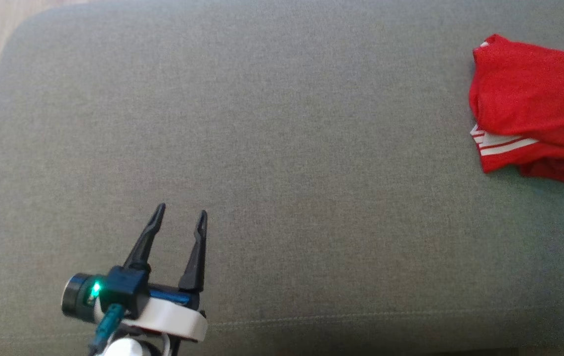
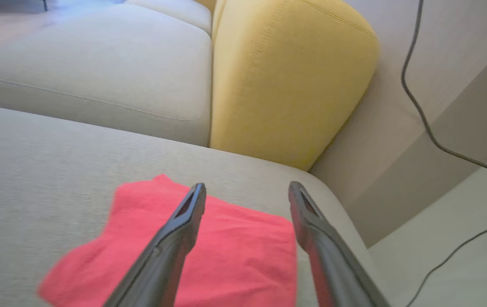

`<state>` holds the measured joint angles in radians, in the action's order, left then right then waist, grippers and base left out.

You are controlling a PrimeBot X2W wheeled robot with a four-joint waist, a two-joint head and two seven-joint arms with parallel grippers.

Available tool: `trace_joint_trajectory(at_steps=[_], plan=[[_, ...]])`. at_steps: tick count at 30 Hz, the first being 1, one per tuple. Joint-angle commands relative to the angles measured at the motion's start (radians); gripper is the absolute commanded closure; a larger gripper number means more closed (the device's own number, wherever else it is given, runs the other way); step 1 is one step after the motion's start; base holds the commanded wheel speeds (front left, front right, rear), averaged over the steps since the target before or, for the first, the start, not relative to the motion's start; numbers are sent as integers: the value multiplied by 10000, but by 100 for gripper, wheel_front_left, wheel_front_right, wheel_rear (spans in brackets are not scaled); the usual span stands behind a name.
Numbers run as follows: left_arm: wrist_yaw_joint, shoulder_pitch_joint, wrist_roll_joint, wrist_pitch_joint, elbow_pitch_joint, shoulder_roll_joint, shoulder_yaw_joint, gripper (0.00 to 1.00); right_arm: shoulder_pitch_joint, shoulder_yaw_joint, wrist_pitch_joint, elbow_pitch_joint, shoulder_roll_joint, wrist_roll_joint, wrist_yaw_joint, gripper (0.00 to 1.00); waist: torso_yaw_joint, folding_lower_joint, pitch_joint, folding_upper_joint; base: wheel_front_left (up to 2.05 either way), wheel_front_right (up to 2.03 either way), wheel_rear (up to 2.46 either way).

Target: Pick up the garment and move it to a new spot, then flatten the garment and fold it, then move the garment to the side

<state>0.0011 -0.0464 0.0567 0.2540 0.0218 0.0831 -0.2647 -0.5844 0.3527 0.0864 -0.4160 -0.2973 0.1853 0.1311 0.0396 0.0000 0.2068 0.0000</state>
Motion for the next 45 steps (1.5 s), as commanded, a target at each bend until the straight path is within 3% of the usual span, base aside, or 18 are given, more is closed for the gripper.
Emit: trace_joint_trajectory(at_steps=[1,7,12,19,25,32,44,45], plan=[[68,268,77,78,-369,-39,408,0,113,-208,-142,575,117,79,-4,0,59,0,-143,0,0,0,0],[427,147,683,78,-548,-208,779,0,1495,-1144,-1231,1992,1751,23,-4,0,254,0,-626,0,0,0,0],[587,4,1197,78,-722,-276,1005,0,2553,-1966,-2625,2222,2362,-531,-4,0,459,0,-1049,0,0,0,0],[831,-329,1190,78,-791,-305,1162,0,4063,-2779,-3469,2567,2466,-1840,-4,0,720,0,-1675,0,0,0,0],[697,-678,712,78,-877,-244,1078,0,5782,-2582,-3478,3518,2468,-3024,-4,0,843,0,-2271,0,0,0,0],[534,-983,247,78,-932,-195,1125,0,6672,-2853,-3480,3926,2469,-2969,-4,0,710,0,-2439,0,0,0,0],[448,-1033,15,78,-804,-248,1183,0,6893,-2998,-3481,3965,2470,-3017,-4,0,640,0,-2525,0,0,0,0],[504,-1369,71,0,-452,-223,832,100,7034,-2736,-3388,3587,2558,-3001,0,100,639,0,-2526,0,0,0,0]])
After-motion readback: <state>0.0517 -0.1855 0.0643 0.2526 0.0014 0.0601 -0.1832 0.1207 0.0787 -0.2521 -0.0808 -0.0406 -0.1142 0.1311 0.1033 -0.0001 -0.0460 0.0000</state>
